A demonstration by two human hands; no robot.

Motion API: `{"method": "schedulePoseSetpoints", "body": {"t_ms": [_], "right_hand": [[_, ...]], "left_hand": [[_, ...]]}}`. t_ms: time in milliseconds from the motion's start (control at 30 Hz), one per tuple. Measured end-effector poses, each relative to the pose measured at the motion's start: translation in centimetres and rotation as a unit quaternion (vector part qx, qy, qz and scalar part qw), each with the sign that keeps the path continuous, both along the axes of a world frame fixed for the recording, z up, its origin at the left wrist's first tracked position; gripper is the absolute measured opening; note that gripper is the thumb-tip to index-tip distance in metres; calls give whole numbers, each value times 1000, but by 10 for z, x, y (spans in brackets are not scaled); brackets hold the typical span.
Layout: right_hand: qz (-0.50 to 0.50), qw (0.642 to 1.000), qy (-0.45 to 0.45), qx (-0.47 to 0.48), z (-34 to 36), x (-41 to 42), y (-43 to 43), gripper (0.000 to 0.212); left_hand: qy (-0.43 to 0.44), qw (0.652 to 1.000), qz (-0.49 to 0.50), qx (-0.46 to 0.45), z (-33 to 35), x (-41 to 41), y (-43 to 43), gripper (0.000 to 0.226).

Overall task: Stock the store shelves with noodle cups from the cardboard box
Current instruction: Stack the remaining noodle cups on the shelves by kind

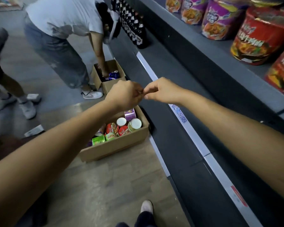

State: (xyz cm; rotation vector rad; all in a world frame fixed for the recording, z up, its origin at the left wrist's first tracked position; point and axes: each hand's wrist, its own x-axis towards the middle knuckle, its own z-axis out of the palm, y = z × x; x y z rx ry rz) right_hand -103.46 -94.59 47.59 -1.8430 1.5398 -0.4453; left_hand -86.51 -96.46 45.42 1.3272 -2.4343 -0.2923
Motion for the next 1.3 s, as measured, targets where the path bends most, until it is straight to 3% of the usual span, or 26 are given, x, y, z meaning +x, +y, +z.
{"method": "schedulePoseSetpoints", "body": {"t_ms": [167,300,500,667,800,967,1300], "right_hand": [[27,999,-4,21,-18,16,-47,10],[52,998,3,37,-29,34,-83,8],[44,998,12,43,-48,78,-158,10],[20,998,8,59,-73,127,-225,14],[-9,996,-17,91,-106,159,-267,15],[-21,988,-29,151,-155,182,-302,19],[-36,967,-9,251,-293,188,-364,22]], "left_hand": [[-20,999,26,16,-16,16,-41,24],[-32,999,12,34,-25,35,-72,45],[-50,997,14,52,-45,76,-150,27],[-54,996,-6,75,-66,123,-220,52],[-66,992,-16,108,-93,154,-265,51],[-69,980,9,188,-135,177,-304,24],[-158,932,79,316,-260,237,-358,30]]}}
